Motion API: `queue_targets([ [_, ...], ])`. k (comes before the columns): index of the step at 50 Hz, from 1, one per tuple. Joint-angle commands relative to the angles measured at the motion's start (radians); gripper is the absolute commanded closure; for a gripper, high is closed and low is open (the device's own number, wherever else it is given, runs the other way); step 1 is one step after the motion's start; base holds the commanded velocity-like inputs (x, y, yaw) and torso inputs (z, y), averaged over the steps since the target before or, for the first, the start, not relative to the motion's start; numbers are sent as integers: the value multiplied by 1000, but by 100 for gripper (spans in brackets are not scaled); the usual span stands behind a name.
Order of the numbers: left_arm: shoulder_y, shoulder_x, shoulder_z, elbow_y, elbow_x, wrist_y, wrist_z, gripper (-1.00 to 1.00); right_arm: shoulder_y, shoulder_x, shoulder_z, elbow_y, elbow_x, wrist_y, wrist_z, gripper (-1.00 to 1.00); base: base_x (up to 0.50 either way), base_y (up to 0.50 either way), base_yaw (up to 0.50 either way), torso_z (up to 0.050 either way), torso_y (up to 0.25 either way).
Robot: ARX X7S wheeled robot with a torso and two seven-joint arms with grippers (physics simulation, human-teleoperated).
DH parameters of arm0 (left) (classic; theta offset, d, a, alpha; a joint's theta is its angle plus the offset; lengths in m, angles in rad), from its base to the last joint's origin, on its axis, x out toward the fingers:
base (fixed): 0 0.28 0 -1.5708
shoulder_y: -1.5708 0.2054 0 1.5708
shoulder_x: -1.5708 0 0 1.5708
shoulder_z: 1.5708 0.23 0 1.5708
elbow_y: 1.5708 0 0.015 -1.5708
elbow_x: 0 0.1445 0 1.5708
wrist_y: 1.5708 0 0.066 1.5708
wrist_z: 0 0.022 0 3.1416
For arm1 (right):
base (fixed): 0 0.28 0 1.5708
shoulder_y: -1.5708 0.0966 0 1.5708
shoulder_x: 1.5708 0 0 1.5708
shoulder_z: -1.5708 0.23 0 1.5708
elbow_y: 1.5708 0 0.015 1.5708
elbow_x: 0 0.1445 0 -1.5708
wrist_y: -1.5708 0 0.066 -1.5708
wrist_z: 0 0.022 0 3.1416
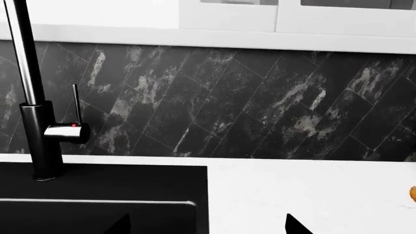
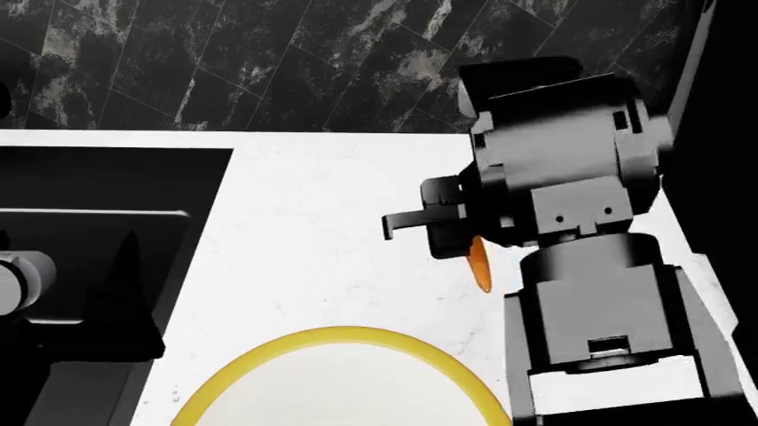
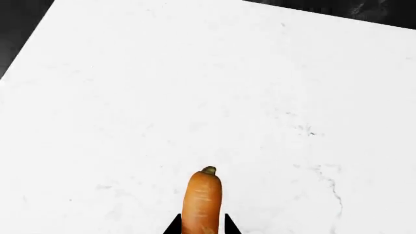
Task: There is a mixed pile of frozen fruits and vegetables on the counter. Locate all the frozen vegetables and place the items in a bowl on the counter. Take all the frozen fruits and defrost them in a running sink.
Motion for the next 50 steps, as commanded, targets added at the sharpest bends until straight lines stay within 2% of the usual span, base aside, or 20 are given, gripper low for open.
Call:
queue_targets([
  [1, 13, 8, -42, 9, -10, 22, 23, -100, -67, 163, -100, -481, 534, 188, 439, 100, 0, 0, 0, 0, 0],
  [3, 12, 9, -32, 1, -5, 29, 21, -100, -79, 199, -115, -520, 834, 187, 721, 100, 0, 0, 0, 0, 0],
  [6, 10, 7, -36, 7, -11, 22, 19, -100, -99, 233, -111, -578, 1281, 185, 922, 100, 0, 0, 0, 0, 0],
  [11, 11, 6, -28, 6, -10, 26, 15, -100, -131, 270, -116, -653, 1656, 175, 1234, 100, 0, 0, 0, 0, 0],
  [15, 14, 4, -21, 2, -7, 36, 16, -100, -156, 285, -155, -724, 1860, 138, 1390, 100, 0, 0, 0, 0, 0],
  [26, 6, 0, -36, 10, -26, 22, 6, -100, -274, 321, -221, -896, 2030, 61, 1513, 100, 0, 0, 0, 0, 0],
  [37, 22, -6, -29, 6, -23, 47, 6, -100, -439, 337, -247, -1063, 2062, 1, 1556, 100, 0, 0, 0, 0, 0],
  [50, 25, -12, -27, 6, -33, 51, 2, -100, -508, 348, -265, -1101, 2054, -30, 1556, 100, 0, 0, 0, 0, 0],
])
